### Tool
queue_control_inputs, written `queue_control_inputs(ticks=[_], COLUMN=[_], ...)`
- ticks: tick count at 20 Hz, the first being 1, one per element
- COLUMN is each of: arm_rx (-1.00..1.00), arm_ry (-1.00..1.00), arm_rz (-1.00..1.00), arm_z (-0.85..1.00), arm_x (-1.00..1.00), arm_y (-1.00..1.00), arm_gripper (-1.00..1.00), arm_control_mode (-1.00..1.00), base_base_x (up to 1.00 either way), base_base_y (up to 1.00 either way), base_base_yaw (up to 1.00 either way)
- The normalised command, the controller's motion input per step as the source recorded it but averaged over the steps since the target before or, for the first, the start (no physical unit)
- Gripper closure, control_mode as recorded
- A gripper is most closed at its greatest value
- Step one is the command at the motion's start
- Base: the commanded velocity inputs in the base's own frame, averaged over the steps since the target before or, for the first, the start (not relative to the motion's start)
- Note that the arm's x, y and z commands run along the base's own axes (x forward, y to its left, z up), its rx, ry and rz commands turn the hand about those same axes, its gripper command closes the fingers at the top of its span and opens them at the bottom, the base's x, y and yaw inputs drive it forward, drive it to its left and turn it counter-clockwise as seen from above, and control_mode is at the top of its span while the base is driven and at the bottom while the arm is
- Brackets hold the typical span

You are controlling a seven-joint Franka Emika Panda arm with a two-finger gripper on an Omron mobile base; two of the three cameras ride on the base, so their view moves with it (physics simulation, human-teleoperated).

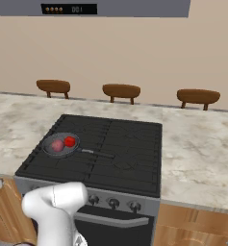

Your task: Place the pan on the front left burner on the stove. Then place the tomato and the onion in the pan and turn on the front left burner.

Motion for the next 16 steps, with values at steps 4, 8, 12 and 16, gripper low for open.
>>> queue_control_inputs(ticks=[4,8,12,16], arm_rx=[0.26,0.20,0.14,0.08], arm_ry=[-0.16,-0.20,-0.19,-0.18], arm_rz=[0.00,-0.04,-0.15,-0.18], arm_z=[-0.29,-0.20,-0.12,-0.05], arm_x=[-0.14,-0.29,-0.25,-0.08], arm_y=[-0.01,0.00,-0.03,-0.11], arm_gripper=[-1.00,-1.00,-1.00,-1.00], arm_control_mode=[-1.00,-1.00,-1.00,-1.00], base_base_x=[0.00,0.00,0.00,0.00], base_base_y=[0.00,0.00,0.00,0.00], base_base_yaw=[0.00,0.00,0.00,0.00])
